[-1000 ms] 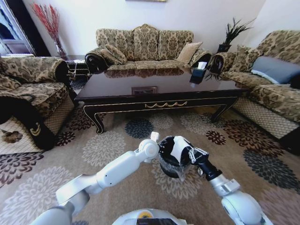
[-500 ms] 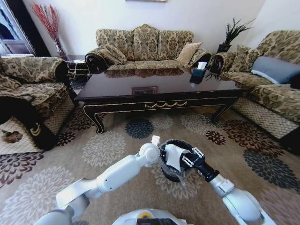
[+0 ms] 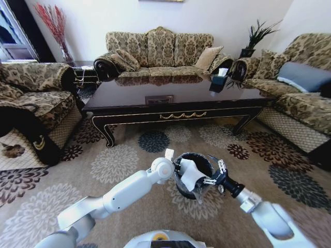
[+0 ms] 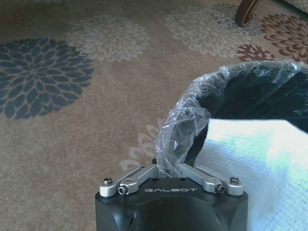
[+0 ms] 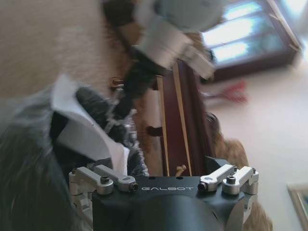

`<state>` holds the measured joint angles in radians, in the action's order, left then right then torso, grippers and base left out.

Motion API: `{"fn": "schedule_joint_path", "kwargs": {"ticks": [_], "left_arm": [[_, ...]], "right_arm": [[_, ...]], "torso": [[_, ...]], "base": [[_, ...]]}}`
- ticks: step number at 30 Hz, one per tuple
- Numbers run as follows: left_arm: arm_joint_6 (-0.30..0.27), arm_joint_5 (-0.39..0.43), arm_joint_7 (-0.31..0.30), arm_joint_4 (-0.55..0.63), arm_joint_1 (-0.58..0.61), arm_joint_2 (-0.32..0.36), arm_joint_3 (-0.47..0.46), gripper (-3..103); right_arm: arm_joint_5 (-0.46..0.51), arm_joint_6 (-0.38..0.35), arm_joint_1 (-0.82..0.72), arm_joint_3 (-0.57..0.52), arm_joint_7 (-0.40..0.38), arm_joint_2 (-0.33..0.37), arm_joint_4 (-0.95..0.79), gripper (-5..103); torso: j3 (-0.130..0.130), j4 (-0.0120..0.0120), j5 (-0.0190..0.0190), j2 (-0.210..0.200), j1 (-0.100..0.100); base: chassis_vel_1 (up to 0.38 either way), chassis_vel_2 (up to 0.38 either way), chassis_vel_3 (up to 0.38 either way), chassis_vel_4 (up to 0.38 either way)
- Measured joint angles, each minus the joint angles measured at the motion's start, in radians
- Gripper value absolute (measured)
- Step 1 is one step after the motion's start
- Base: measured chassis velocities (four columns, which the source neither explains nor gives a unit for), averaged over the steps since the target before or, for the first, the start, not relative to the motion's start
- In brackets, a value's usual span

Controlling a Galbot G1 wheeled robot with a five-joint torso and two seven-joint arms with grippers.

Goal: Move to the front of the table and pick up the trash from the floor, then place it into the trash bin.

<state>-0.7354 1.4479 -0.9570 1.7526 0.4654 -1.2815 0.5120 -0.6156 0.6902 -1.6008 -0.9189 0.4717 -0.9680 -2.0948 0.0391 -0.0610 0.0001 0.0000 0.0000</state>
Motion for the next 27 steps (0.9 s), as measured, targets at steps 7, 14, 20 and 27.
{"fn": "schedule_joint_path", "kwargs": {"ticks": [7,14,20,27], "left_arm": [[0.000,-0.009,0.004,-0.001,-0.003,-0.022,0.020,0],[0.000,-0.022,0.004,-0.024,0.001,-0.035,0.026,0],[0.000,-0.024,0.004,-0.027,0.003,-0.038,0.031,0],[0.000,-0.025,0.004,-0.018,0.001,-0.040,0.033,0]], "right_arm": [[-0.007,-0.018,-0.009,-0.057,-0.071,0.004,-0.047,100],[-0.222,0.060,0.043,-0.148,-0.106,0.009,-0.088,100],[0.274,-0.040,-0.086,-0.114,0.220,0.046,-0.085,100],[0.781,-0.306,-0.169,-0.022,0.166,0.020,-0.069,100]], "torso": [[0.000,-0.0010,0.0000,0.000,0.000],[0.000,-0.0002,0.0000,0.000,0.000],[0.000,-0.0005,0.0002,0.000,0.000],[0.000,-0.0005,0.0002,0.000,0.000]], "base": [[0.000,0.000,0.000,0.000],[0.000,0.000,0.000,0.000],[0.000,0.000,0.000,0.000],[0.000,0.000,0.000,0.000]]}}
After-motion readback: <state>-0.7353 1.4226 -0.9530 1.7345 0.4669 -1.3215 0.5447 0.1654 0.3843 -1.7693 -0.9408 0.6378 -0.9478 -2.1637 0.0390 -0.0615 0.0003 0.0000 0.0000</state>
